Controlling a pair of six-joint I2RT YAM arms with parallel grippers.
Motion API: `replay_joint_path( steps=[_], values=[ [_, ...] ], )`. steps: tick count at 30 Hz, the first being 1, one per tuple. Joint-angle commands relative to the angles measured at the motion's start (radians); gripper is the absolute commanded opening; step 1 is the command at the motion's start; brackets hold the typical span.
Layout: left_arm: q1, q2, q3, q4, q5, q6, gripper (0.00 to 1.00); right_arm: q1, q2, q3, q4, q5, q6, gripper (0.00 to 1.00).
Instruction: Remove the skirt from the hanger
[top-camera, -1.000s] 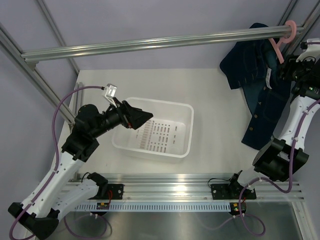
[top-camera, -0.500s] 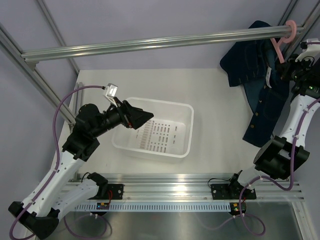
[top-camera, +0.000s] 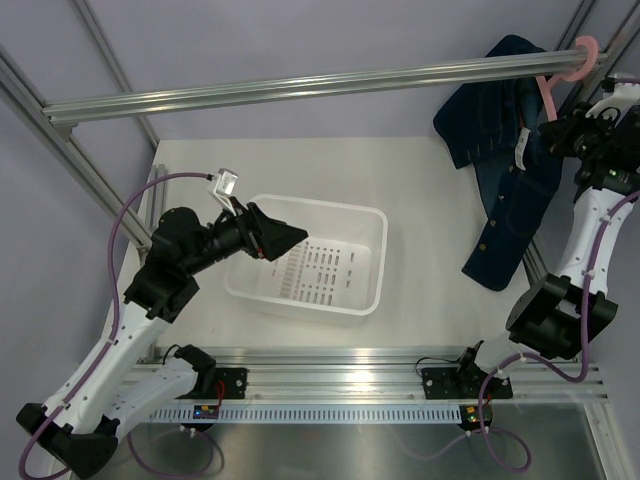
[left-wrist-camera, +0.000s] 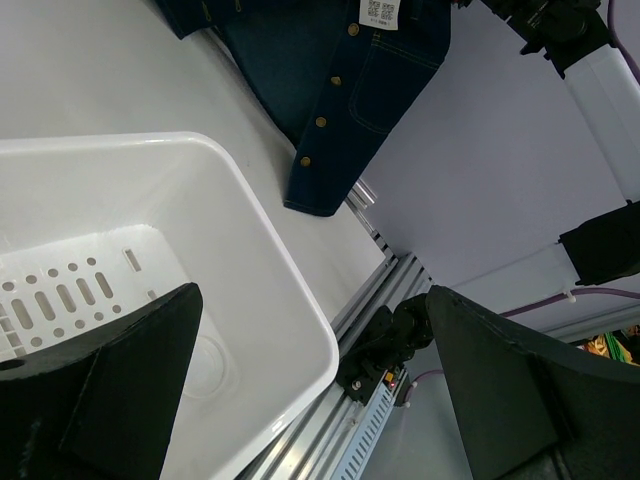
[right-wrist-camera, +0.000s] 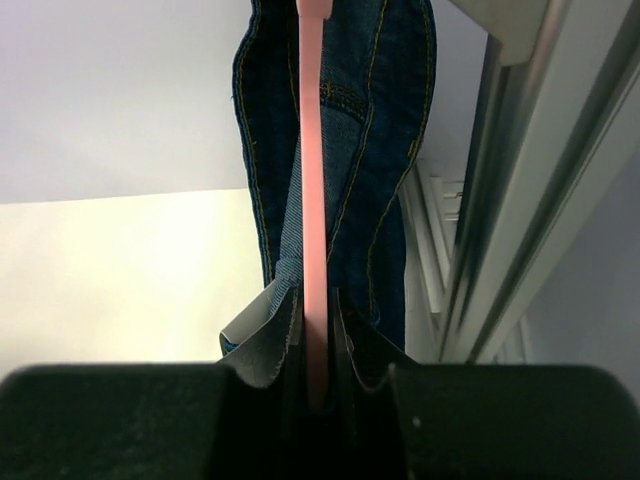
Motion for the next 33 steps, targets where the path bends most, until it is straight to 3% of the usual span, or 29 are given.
replay_joint_path(
  steps=[1, 13, 20, 24, 33],
  values=[
    [-0.004, -0.007, 0.053, 0.003, 0.028, 0.014, 0.99, 0.039, -0.092, 0.039, 0.321, -0.046, 0.107, 0.00],
    [-0.004, 0.008, 0.057, 0.013, 0.048, 0.011, 0.99, 0.044, -0.147, -0.044, 0.645, -0.278, 0.368, 0.00],
    [-0.003, 0.022, 0.064, 0.024, 0.056, 0.008, 0.99, 0.044, -0.212, -0.088, 0.583, -0.259, 0.339, 0.00],
    [-0.003, 0.042, 0.081, 0.012, 0.064, 0.021, 0.99, 0.099, -0.278, -0.124, 0.385, -0.133, 0.154, 0.00],
    [-0.004, 0.087, 0.106, -0.007, 0.094, 0.037, 0.99, 0.116, -0.393, -0.223, 0.309, -0.037, 0.035, 0.00]
  ],
)
